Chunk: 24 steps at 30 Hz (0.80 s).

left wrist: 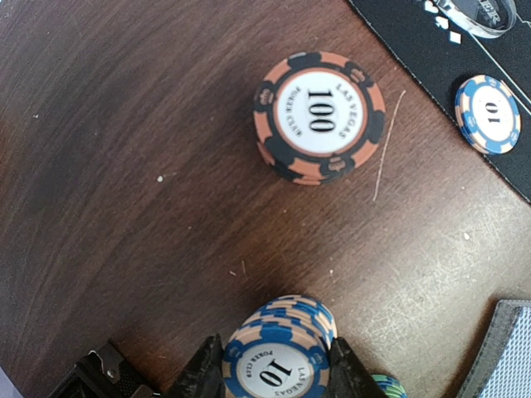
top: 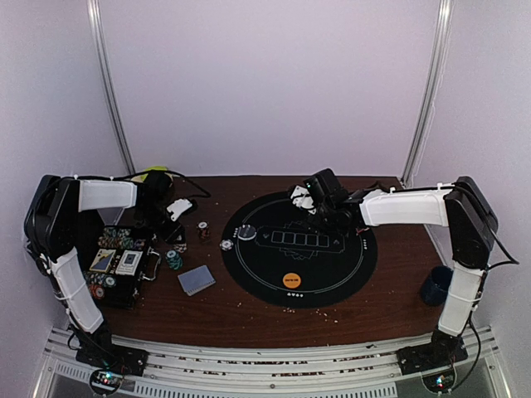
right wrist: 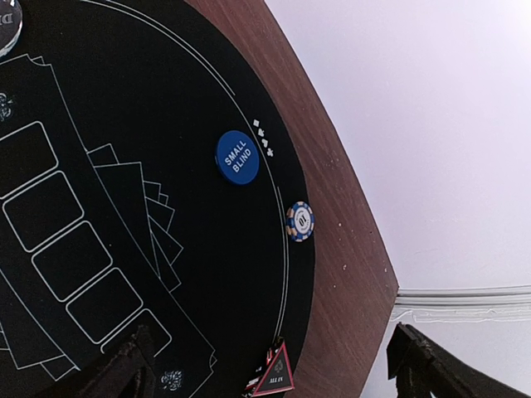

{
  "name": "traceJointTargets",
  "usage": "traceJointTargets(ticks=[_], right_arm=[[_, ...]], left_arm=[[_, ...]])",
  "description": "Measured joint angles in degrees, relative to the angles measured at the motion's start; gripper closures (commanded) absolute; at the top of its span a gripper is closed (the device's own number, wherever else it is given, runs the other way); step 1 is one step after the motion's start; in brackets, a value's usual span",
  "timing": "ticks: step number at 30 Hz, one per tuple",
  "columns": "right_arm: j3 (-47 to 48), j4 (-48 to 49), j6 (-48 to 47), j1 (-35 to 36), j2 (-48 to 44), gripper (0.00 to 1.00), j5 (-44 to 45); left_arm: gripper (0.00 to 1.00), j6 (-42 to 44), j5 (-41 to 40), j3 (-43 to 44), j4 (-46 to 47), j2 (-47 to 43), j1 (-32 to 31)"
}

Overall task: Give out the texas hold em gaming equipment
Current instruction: Pick up the pile of poker chips from the pile of poker chips, then place the poker chips pile at the big blind area.

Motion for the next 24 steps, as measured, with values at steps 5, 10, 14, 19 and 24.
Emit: traceJointTargets(ticks=[5, 10, 14, 19, 24], right_arm=[[-0.24, 0.13, 0.00, 0.00, 0.00, 0.00, 0.11], [-0.28, 0.39, 0.00, 0.00, 0.00, 0.00, 0.39], [-0.28, 0.57, 0.00, 0.00, 0.00, 0.00, 0.46], [-0.39, 0.79, 0.00, -0.50, -0.07, 0.00, 0.44], [-0.44, 0.42, 0.28, -2.80, -0.94, 0.00, -0.70]], left_arm=[[0.69, 0.02, -0.02, 0.00, -0.04, -0.11, 0.00], [0.70, 0.02, -0.17, 0.04, -0.68, -1.44, 0.00], [0.71, 0.24, -0.22, 1.11, -2.29, -3.50, -0.11], [0.70, 1.16, -0.52, 3.37, -3.26, -5.79, -1.70], [0.70, 2.29, -1.33, 7.08, -5.46, -6.16, -6.78]])
